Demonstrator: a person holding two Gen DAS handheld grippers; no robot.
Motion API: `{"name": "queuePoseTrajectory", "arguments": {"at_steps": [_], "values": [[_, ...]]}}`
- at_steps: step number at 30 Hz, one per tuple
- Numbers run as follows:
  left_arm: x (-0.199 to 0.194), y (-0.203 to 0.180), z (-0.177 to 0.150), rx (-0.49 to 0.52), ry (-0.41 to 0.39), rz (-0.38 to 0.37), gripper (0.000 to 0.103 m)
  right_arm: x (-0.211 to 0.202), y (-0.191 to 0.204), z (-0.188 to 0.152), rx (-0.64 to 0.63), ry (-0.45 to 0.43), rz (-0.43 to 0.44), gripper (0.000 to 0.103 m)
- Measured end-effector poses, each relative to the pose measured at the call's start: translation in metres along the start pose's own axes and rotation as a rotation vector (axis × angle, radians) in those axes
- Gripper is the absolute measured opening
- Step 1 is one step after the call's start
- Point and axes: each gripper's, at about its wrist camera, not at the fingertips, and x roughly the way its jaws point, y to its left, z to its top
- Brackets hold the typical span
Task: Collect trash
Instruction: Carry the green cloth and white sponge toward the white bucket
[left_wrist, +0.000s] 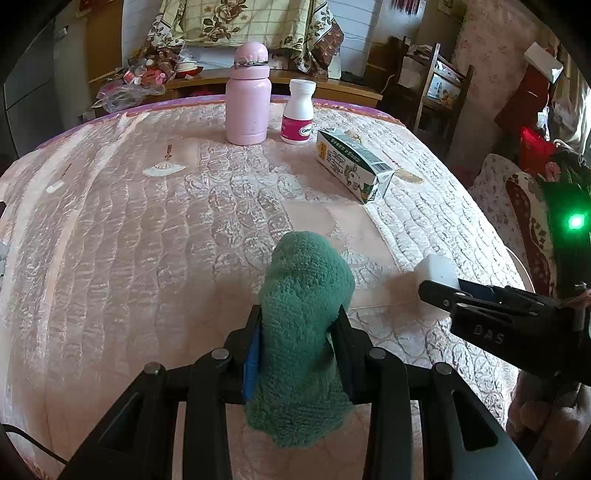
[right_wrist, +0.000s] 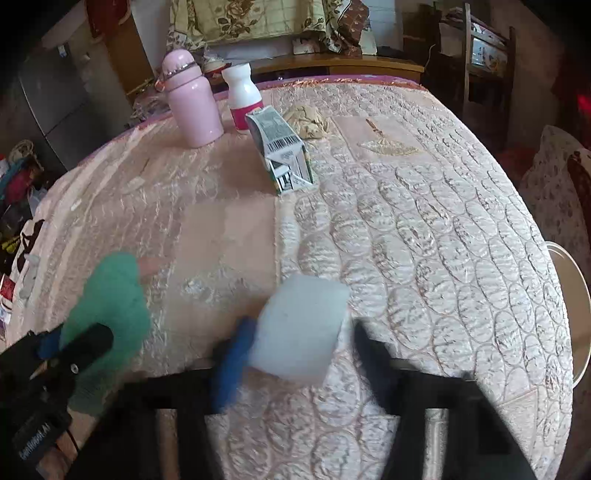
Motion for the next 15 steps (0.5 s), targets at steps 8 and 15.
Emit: {"name": "queuePoseTrajectory", "arguments": {"at_steps": [8,15], "values": [[-0.001,-0.017,0.001,0.004,-0.005,-0.015,0.037,-0.017,-0.019,-0.004,-0.024,-0.012,0.07,0.043],[-0.001,-0.021,-0.001,0.001,0.004,-0.018,0.037,-0.023,-0.019,-0.01,-0.045,-0.011,0.128,0.043]]}}
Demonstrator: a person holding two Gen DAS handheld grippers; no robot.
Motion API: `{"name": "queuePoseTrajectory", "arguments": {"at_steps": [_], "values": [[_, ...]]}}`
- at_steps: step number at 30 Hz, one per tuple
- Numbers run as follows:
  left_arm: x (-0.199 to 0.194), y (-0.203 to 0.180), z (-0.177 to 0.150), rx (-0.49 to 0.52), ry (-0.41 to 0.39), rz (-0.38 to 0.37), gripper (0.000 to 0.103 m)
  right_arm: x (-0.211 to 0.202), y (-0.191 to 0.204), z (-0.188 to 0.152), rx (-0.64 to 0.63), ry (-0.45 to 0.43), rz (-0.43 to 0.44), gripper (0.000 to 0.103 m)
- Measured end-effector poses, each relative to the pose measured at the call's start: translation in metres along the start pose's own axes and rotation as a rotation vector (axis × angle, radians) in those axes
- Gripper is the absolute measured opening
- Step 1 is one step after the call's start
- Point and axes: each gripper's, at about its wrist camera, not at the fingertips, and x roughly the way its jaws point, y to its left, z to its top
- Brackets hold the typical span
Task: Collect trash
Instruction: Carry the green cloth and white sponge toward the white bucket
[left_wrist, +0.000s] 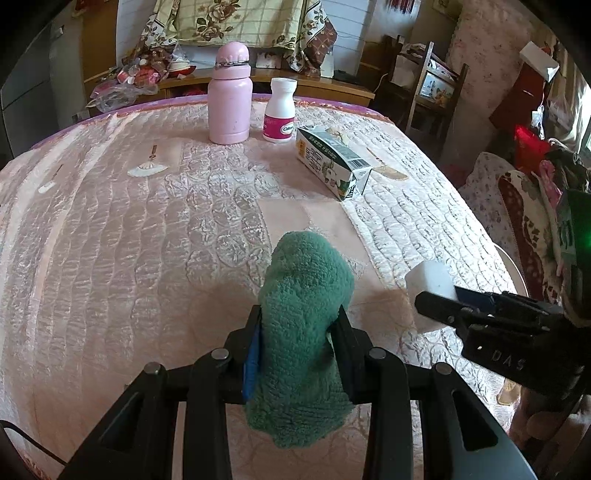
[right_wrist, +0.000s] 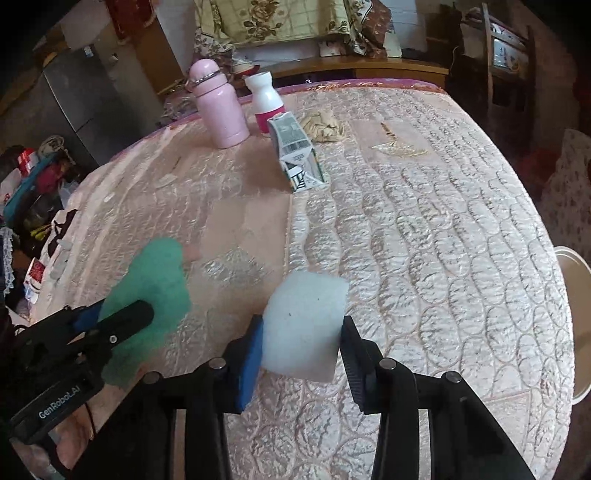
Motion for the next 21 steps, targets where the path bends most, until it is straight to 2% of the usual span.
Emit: {"name": "queuePoseTrajectory", "arguments": {"at_steps": [5,10,12,21], "values": [[0.001,-0.001,-0.002,0.0,0.008,0.003,0.037,0.013,0.002,-0.005,0.008,0.032,-0.003,0.05],[0.002,-0.005,-0.002,0.004,0.015,0.002,0.037,0.017,0.001,-0.007,0.025,0.025,0.008,0.049],[0.002,-0.009,-0.001,0.005,0.016,-0.006,0.037,0.012,0.001,-0.008,0.009,0.015,0.011,0.045],[0.008,-0.049,0.009,0.027,0.021,-0.084,0.037,-0.031,-0.015,-0.008,-0.059,-0.064,-0.055,0.045]]}}
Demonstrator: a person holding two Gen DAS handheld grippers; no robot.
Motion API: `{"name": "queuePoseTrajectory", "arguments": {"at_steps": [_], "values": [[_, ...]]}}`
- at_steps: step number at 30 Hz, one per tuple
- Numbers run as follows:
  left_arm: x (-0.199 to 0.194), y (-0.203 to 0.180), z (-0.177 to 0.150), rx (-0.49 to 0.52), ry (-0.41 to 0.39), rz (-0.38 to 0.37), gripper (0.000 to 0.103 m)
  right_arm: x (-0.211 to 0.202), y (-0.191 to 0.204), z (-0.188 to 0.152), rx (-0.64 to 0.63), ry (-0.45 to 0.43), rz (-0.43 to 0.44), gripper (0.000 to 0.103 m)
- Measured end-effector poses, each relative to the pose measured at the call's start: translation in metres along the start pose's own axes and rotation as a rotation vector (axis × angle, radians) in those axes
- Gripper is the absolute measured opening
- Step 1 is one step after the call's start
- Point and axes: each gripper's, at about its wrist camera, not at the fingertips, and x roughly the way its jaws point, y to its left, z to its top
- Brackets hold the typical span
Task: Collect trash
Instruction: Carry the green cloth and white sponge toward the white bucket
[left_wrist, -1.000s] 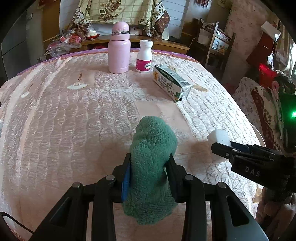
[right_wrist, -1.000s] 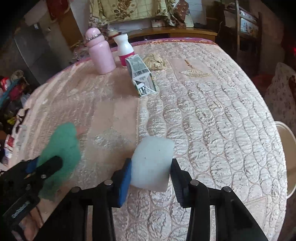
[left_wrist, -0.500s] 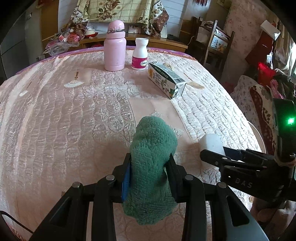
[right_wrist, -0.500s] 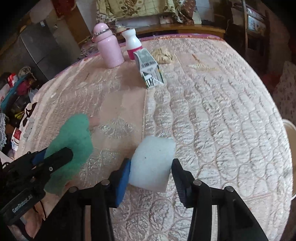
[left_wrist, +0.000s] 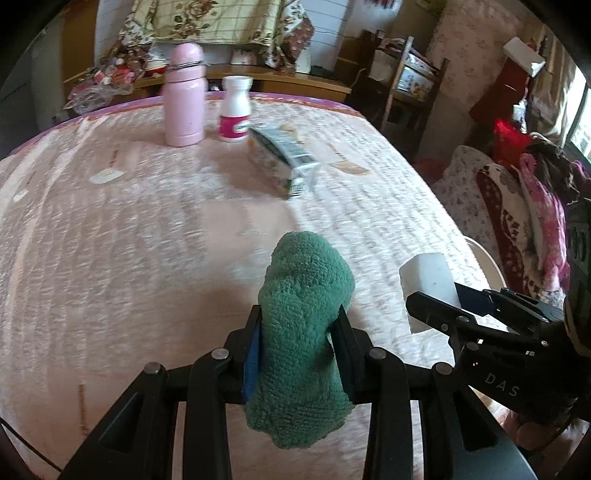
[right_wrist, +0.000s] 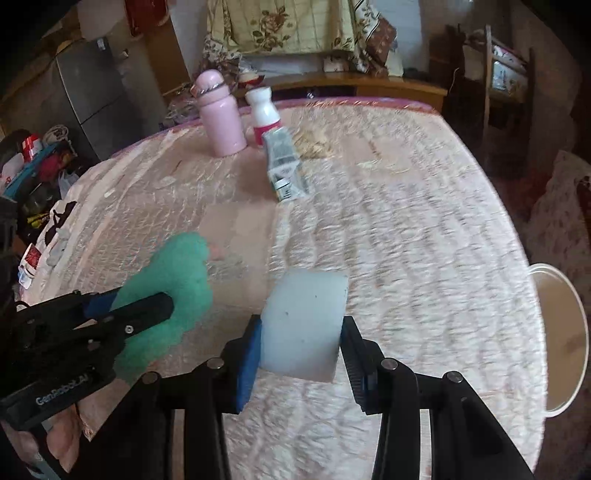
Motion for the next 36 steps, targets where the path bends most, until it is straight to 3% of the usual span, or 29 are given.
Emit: {"name": "queuePoseTrajectory", "arguments": {"at_steps": [16,27,36], "values": [[0.036,-0.122,0.023,0.13,0.029,-0.11,0.037,-0.052,-0.121,-0.015,0.111,-0.075,-0.152,0.045],[0.07,-0.2,0.035,0.202,0.07,-0.165,0.037,-0.075,-0.211,-0.031,0.217,-0.086,-0.266,0.045],[0.097,-0.25,0.039,0.246,0.108,-0.201,0.037,-0.081,-0.265,-0.046,0.302,-0.084,-0.307,0.045]]}}
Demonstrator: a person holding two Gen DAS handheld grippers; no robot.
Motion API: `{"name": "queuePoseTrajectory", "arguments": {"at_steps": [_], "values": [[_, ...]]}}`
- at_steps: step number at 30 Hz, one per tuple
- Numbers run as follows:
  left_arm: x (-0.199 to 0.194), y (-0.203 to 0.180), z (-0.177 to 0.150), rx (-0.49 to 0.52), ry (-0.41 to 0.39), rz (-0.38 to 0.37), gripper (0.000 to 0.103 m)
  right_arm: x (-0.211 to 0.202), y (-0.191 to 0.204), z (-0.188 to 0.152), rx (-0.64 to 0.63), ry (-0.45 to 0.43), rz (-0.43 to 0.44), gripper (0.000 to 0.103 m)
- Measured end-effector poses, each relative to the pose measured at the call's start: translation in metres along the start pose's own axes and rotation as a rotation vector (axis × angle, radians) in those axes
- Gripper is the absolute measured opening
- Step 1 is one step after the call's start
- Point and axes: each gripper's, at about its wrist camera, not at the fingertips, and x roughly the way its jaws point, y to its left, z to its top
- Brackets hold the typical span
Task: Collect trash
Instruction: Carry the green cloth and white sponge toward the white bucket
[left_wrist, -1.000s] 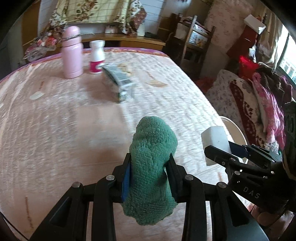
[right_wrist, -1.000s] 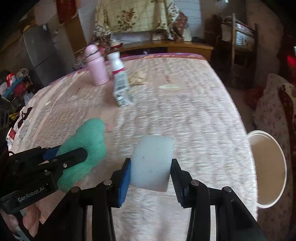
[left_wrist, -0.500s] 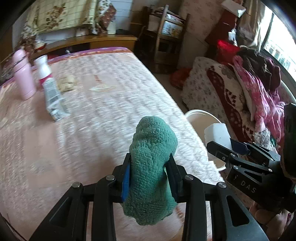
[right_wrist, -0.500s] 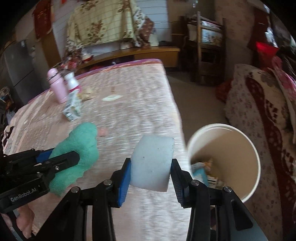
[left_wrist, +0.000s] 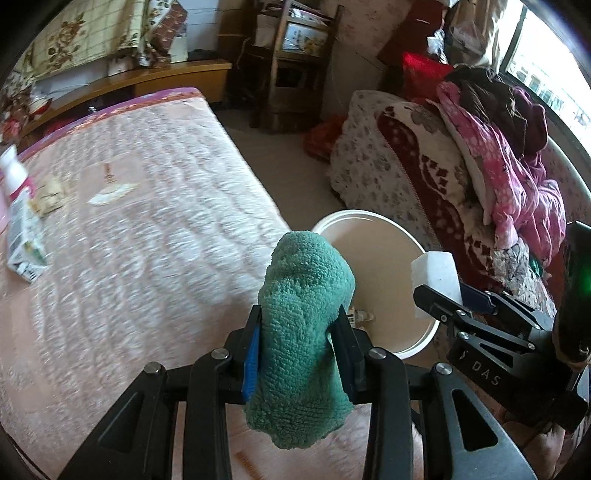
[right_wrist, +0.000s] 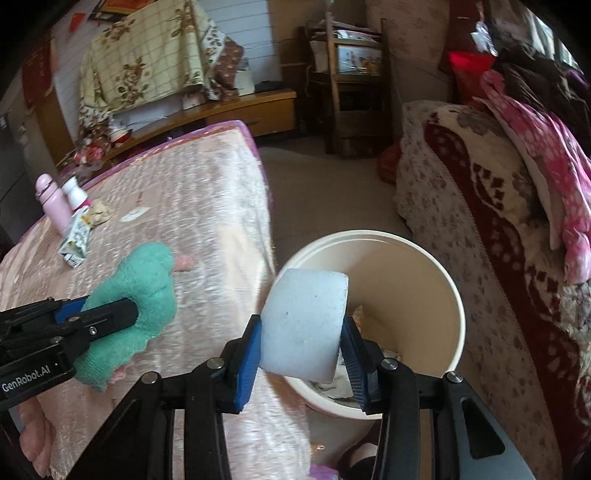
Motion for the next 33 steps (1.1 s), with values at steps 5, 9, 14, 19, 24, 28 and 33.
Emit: {"name": "queuePoseTrajectory", "arguments": {"at_steps": [5,9,14,19,24,28,33], "values": [[0.021,-0.019,0.006,0.007,0.027,-0.035,0.037,0.009,-0.022,-0.002,0.056,-0.001,-0.015,0.045],[0.037,-0.032,0.008,0.027,0.045,-0.025,0.037,0.014,-0.041,-0.004,0.117,-0.008,-0.023,0.045],[0.053,-0.041,0.012,0.042,0.058,-0.017,0.037,0.024,-0.061,-0.008,0.174,0.003,-0.034,0.045],[0.062,-0.046,0.018,0.038,0.058,-0.029,0.037,0.031,-0.075,-0.009,0.219,0.011,-0.042,0.045],[0.07,-0.046,0.02,0.029,0.063,-0.046,0.037,0.036,-0.082,-0.011,0.233,0.018,-0.046,0.045],[0.075,-0.049,0.022,0.038,0.063,-0.049,0.037,0.038,-0.085,-0.012,0.248,0.021,-0.047,0.046],[0.08,-0.05,0.024,0.029,0.064,-0.06,0.038,0.041,-0.087,-0.013,0.263,0.022,-0.043,0.046]]}}
